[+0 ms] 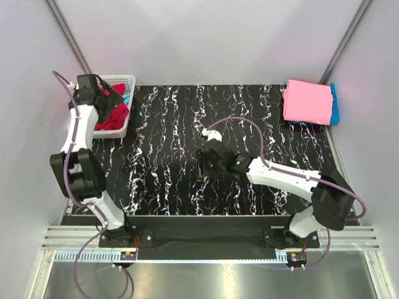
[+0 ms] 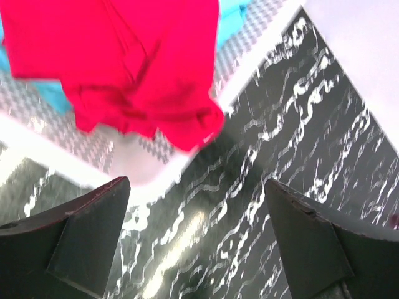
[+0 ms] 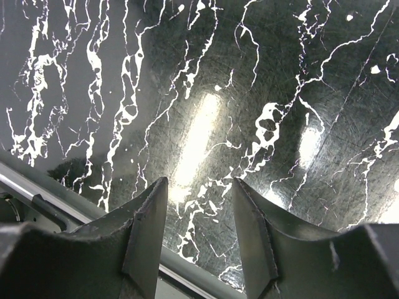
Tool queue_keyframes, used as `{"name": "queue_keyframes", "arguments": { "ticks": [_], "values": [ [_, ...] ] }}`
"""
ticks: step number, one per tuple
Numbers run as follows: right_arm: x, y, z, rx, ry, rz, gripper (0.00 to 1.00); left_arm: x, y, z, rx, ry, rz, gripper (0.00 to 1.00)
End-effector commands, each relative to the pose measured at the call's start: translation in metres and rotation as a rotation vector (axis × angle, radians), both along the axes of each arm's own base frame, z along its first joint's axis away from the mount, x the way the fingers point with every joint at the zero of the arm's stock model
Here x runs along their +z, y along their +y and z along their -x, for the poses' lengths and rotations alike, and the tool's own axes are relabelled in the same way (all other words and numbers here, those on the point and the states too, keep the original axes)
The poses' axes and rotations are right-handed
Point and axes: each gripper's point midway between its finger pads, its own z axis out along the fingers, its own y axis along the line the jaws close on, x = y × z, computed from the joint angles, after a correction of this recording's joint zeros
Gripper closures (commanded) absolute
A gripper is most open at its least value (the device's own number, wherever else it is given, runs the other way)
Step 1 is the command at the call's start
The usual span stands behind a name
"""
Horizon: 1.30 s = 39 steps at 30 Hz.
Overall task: Fold and stack the t-shirts
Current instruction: Grab the tshirt from the pile
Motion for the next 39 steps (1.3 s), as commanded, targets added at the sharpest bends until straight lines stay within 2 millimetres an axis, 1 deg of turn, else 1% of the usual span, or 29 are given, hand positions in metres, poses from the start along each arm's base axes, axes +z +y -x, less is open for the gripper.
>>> {"name": "queue_keyframes", "arguments": {
  "ticks": [1, 3, 5, 6, 7, 9, 10, 11, 13, 14, 16, 17, 19, 20, 21, 23, 25, 27, 28, 29, 30, 31, 32, 34, 35, 37, 39],
  "values": [
    [0.023, 0.013, -0.006, -0.003, -0.038, -0.054, 0.47, 0.001, 0.01, -0.024, -0.027, -0.035, 0.076, 0.06],
    [0.023, 0.013, -0.006, -0.008, -0.039, -0.052, 0.47, -0.006, 0.017, -0.03, -0.029, -0.027, 0.09, 0.06],
    [0.023, 0.011, -0.006, -0.015, -0.036, -0.054, 0.47, -0.008, 0.023, -0.033, -0.023, -0.022, 0.083, 0.06],
    [0.023, 0.011, -0.007, -0.019, -0.039, -0.051, 0.47, -0.009, 0.029, -0.033, -0.009, -0.022, 0.079, 0.06],
    [0.026, 0.013, -0.008, -0.017, -0.046, -0.057, 0.47, -0.01, 0.032, -0.033, -0.001, -0.02, 0.084, 0.06],
    [0.025, 0.015, -0.01, -0.011, -0.046, -0.05, 0.47, -0.009, 0.036, -0.036, 0.004, -0.027, 0.092, 0.06],
    [0.028, 0.018, -0.011, -0.007, -0.049, -0.054, 0.47, -0.015, 0.038, -0.038, 0.006, -0.017, 0.096, 0.06],
    [0.024, 0.021, -0.012, -0.002, -0.042, -0.048, 0.47, -0.017, 0.04, -0.04, 0.008, -0.015, 0.092, 0.06],
    [0.022, 0.027, -0.012, 0.012, -0.031, -0.051, 0.47, -0.019, 0.045, -0.045, 0.013, -0.013, 0.091, 0.06],
    [0.017, 0.028, -0.012, 0.016, -0.022, -0.041, 0.47, -0.028, 0.046, -0.048, 0.015, 0.002, 0.09, 0.06],
    [0.014, 0.029, -0.013, 0.019, -0.017, -0.038, 0.47, -0.032, 0.054, -0.052, 0.033, 0.01, 0.06, 0.07],
    [0.012, 0.03, -0.013, 0.018, -0.015, -0.032, 0.47, -0.04, 0.058, -0.053, 0.044, 0.027, 0.052, 0.08],
    [0.01, 0.03, -0.013, 0.026, -0.018, -0.024, 0.47, -0.043, 0.069, -0.056, 0.079, 0.036, 0.013, 0.09],
    [0.008, 0.03, -0.014, 0.024, -0.018, -0.018, 0.47, -0.045, 0.071, -0.057, 0.087, 0.04, 0.004, 0.09],
    [0.008, 0.029, -0.014, 0.025, -0.021, -0.011, 0.47, -0.051, 0.079, -0.059, 0.113, 0.054, -0.018, 0.11],
    [0.005, 0.03, -0.017, 0.031, -0.025, 0.001, 0.47, -0.056, 0.084, -0.059, 0.137, 0.066, -0.033, 0.12],
    [0.003, 0.033, -0.017, 0.04, -0.028, 0.006, 0.46, -0.067, 0.087, -0.059, 0.154, 0.088, -0.04, 0.19],
    [-0.002, 0.034, -0.018, 0.044, -0.019, 0.018, 0.46, -0.07, 0.089, -0.062, 0.165, 0.088, -0.041, 0.28],
    [-0.004, 0.036, -0.019, 0.046, -0.016, 0.021, 0.46, -0.075, 0.09, -0.063, 0.165, 0.095, -0.038, 0.38],
    [-0.006, 0.036, -0.019, 0.049, -0.012, 0.026, 0.46, -0.078, 0.088, -0.065, 0.16, 0.096, -0.035, 0.46],
    [-0.007, 0.036, -0.019, 0.052, -0.008, 0.027, 0.46, -0.074, 0.088, -0.069, 0.153, 0.084, -0.03, 0.53],
    [-0.011, 0.038, -0.018, 0.058, 0.001, 0.032, 0.46, -0.076, 0.088, -0.07, 0.152, 0.085, -0.025, 0.66],
    [-0.012, 0.038, -0.018, 0.057, 0.004, 0.035, 0.46, -0.073, 0.087, -0.072, 0.148, 0.076, -0.024, 0.73],
    [-0.014, 0.038, -0.018, 0.058, 0.008, 0.039, 0.46, -0.066, 0.086, -0.075, 0.148, 0.057, -0.019, 0.82],
    [-0.017, 0.038, -0.018, 0.057, 0.011, 0.045, 0.46, -0.062, 0.086, -0.076, 0.147, 0.048, -0.02, 0.88],
    [-0.019, 0.038, -0.017, 0.06, 0.017, 0.049, 0.46, -0.055, 0.088, -0.076, 0.149, 0.035, -0.025, 0.94],
    [-0.02, 0.039, -0.017, 0.063, 0.02, 0.048, 0.46, -0.044, 0.088, -0.075, 0.151, 0.015, -0.033, 0.97]
  ]
}}
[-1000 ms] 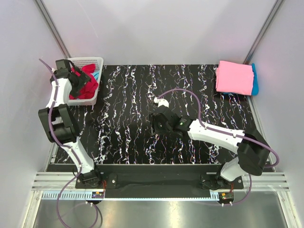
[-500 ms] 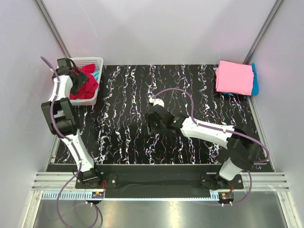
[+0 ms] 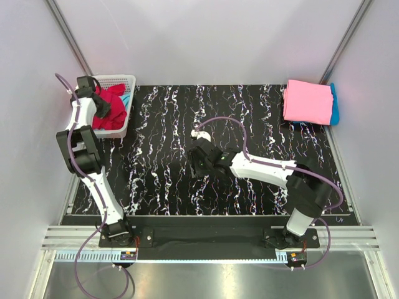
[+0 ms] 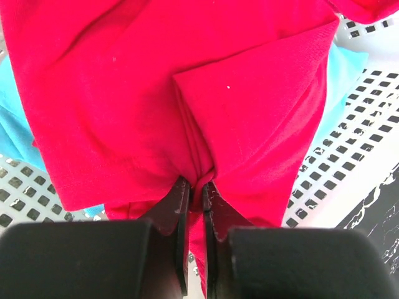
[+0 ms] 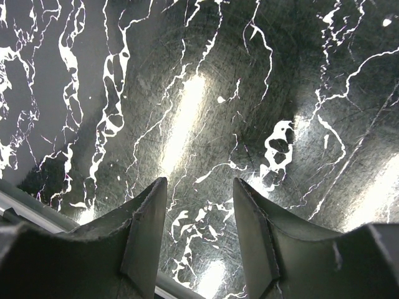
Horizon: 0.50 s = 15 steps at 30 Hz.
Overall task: Fold and stack the t-shirts
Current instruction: Grab the tshirt from the pile
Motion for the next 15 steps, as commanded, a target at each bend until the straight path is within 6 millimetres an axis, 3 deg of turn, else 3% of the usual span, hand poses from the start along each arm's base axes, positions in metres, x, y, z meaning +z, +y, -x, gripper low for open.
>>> {"name": "queue_keyframes", "arguments": {
  "ticks": [1, 5, 8, 10, 12, 13, 15],
  "values": [
    [0.013, 0.016, -0.003, 0.03, -0.02, -0.032, 0.46, 0.053, 0.01, -0.015, 0.013, -0.132, -0.057, 0.99],
    [0.008, 0.02, -0.002, 0.041, -0.005, -0.031, 0.46, 0.068, 0.005, -0.005, 0.014, -0.154, -0.07, 1.0],
    [0.007, 0.023, -0.002, 0.045, 0.001, -0.034, 0.46, 0.095, -0.009, 0.001, -0.022, -0.206, -0.081, 1.0],
    [0.008, 0.022, -0.003, 0.039, 0.002, -0.035, 0.47, 0.128, -0.019, 0.006, -0.053, -0.281, -0.104, 1.0],
    [0.009, 0.02, -0.005, 0.017, -0.008, -0.03, 0.47, 0.143, -0.037, 0.01, -0.088, -0.324, -0.123, 1.0],
    [0.01, 0.018, -0.007, 0.0, -0.014, -0.029, 0.47, 0.171, -0.046, 0.018, -0.103, -0.382, -0.142, 1.0],
    [0.012, 0.009, -0.014, -0.055, -0.042, 0.0, 0.47, 0.192, -0.068, 0.024, -0.157, -0.434, -0.17, 1.0]
  ]
}}
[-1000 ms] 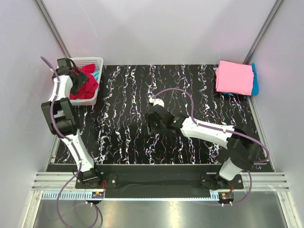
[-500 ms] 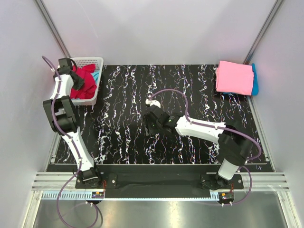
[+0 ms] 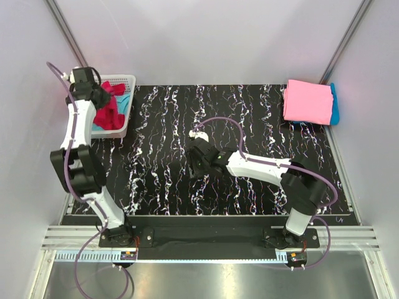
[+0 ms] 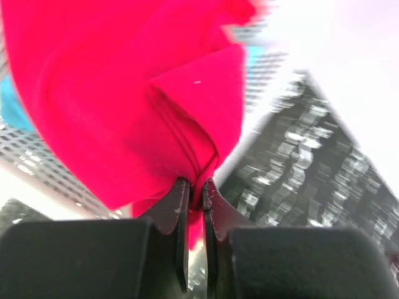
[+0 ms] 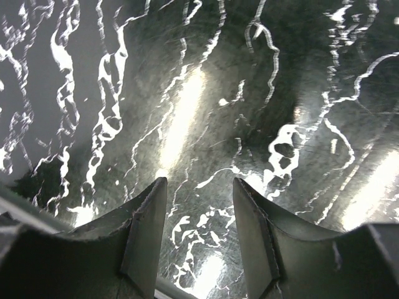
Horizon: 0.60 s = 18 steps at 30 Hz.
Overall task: Fold and stack the t-shirts
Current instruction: Grab the tshirt from the pile, then move the tshirt to the center of the board
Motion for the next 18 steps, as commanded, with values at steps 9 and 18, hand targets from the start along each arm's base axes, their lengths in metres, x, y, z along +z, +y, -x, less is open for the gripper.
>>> {"name": "queue_keyframes", "arguments": {
  "ticks": [9, 18],
  "values": [
    [0.054, -0.114, -0.061, -0.558, -0.192, 0.125, 0.49, 0.194, -0.177, 0.059, -0.496, -0.478, -0.202, 1.0],
    [0.127, -0.218, -0.069, -0.791, -0.35, 0.053, 0.48, 0.237, -0.304, 0.159, -0.952, -0.597, -0.223, 1.0]
  ]
}}
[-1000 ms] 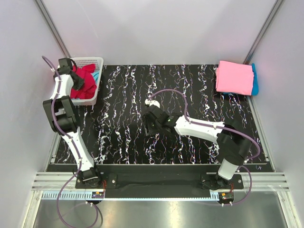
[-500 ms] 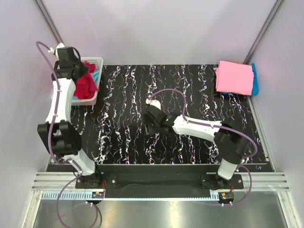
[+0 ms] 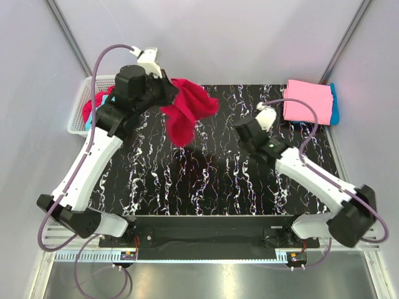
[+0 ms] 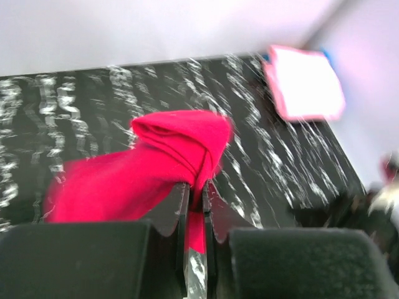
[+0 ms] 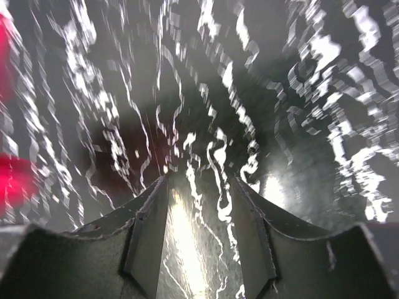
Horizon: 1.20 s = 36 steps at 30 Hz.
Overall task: Fold and stack the t-shirts
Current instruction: Move the tshirt to the center of the board, then flatten the tshirt out
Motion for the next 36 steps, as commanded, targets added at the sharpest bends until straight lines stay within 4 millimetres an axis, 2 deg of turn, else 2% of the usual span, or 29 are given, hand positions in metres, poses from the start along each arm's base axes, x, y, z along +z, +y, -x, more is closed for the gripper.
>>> {"name": "queue_keyframes", "arguments": {
  "ticks": [1, 2, 3, 4, 5, 6, 7, 8, 9, 10, 11, 12, 14, 16, 19, 21, 22, 23, 27, 28, 31, 33, 35, 36],
  "values": [
    [0.024, -0.028, 0.006, -0.077, -0.076, 0.022, 0.48, 0.048, -0.004, 0.034, -0.085, -0.128, -0.003, 1.0],
    [0.025, -0.027, 0.007, -0.066, -0.075, 0.015, 0.48, 0.042, -0.004, 0.037, -0.083, -0.111, 0.002, 1.0],
    [0.025, -0.026, 0.008, -0.06, -0.072, 0.011, 0.48, 0.041, 0.005, 0.037, -0.032, -0.11, 0.001, 1.0],
    [0.024, -0.025, 0.009, -0.052, -0.068, 0.011, 0.48, 0.036, 0.016, 0.039, 0.019, -0.102, -0.003, 0.77],
    [0.022, -0.023, 0.009, -0.041, -0.058, 0.011, 0.48, 0.031, 0.027, 0.039, 0.075, -0.09, -0.011, 0.63],
    [0.019, -0.022, 0.01, -0.034, -0.049, 0.013, 0.48, 0.024, 0.054, 0.033, 0.247, -0.073, -0.013, 0.66],
    [0.016, -0.022, 0.01, -0.031, -0.04, 0.019, 0.48, 0.016, 0.073, 0.032, 0.358, -0.053, -0.013, 0.75],
    [0.014, -0.02, 0.01, -0.02, -0.032, 0.021, 0.48, -0.006, 0.115, 0.041, 0.609, 0.001, -0.005, 0.71],
    [0.012, -0.02, 0.011, -0.016, -0.026, 0.027, 0.49, -0.018, 0.131, 0.046, 0.707, 0.025, -0.008, 0.58],
    [0.01, -0.02, 0.01, -0.012, -0.021, 0.034, 0.48, -0.029, 0.139, 0.05, 0.743, 0.037, -0.022, 0.42],
    [0.009, -0.018, 0.011, -0.006, -0.016, 0.029, 0.48, -0.051, 0.14, 0.053, 0.749, 0.073, -0.054, 0.18],
    [0.006, -0.017, 0.012, -0.002, -0.009, 0.029, 0.49, -0.063, 0.136, 0.053, 0.726, 0.102, -0.063, 0.15],
    [0.004, -0.016, 0.013, 0.007, 0.0, 0.025, 0.48, -0.1, 0.124, 0.055, 0.683, 0.195, -0.082, 0.11],
    [-0.001, -0.016, 0.014, 0.012, 0.01, 0.034, 0.49, -0.122, 0.114, 0.056, 0.639, 0.256, -0.082, 0.12],
    [-0.008, -0.013, 0.017, 0.037, 0.034, 0.028, 0.48, -0.165, 0.086, 0.063, 0.521, 0.382, -0.069, 0.17],
    [-0.014, -0.009, 0.022, 0.064, 0.059, 0.014, 0.48, -0.174, 0.054, 0.067, 0.38, 0.42, -0.022, 0.23],
    [-0.015, -0.008, 0.024, 0.069, 0.062, 0.01, 0.48, -0.187, 0.043, 0.071, 0.331, 0.444, -0.027, 0.24],
    [-0.017, -0.009, 0.025, 0.071, 0.066, 0.012, 0.48, -0.188, 0.022, 0.077, 0.244, 0.452, -0.005, 0.25],
    [-0.024, -0.004, 0.029, 0.114, 0.084, 0.009, 0.46, -0.209, -0.007, 0.093, 0.125, 0.509, -0.006, 0.25],
    [-0.025, 0.001, 0.028, 0.137, 0.088, -0.005, 0.46, -0.22, -0.011, 0.097, 0.106, 0.54, -0.013, 0.25],
    [-0.033, 0.022, 0.037, 0.227, 0.14, -0.076, 0.47, -0.236, -0.025, 0.109, 0.035, 0.601, -0.005, 0.26],
    [-0.045, 0.03, 0.049, 0.267, 0.186, -0.117, 0.48, -0.242, -0.04, 0.122, -0.033, 0.628, -0.014, 0.26],
    [-0.047, 0.039, 0.058, 0.319, 0.185, -0.155, 0.47, -0.251, -0.056, 0.142, -0.11, 0.642, -0.057, 0.27],
    [-0.055, 0.035, 0.066, 0.311, 0.195, -0.16, 0.47, -0.255, -0.061, 0.15, -0.126, 0.649, -0.071, 0.27]
  ]
}}
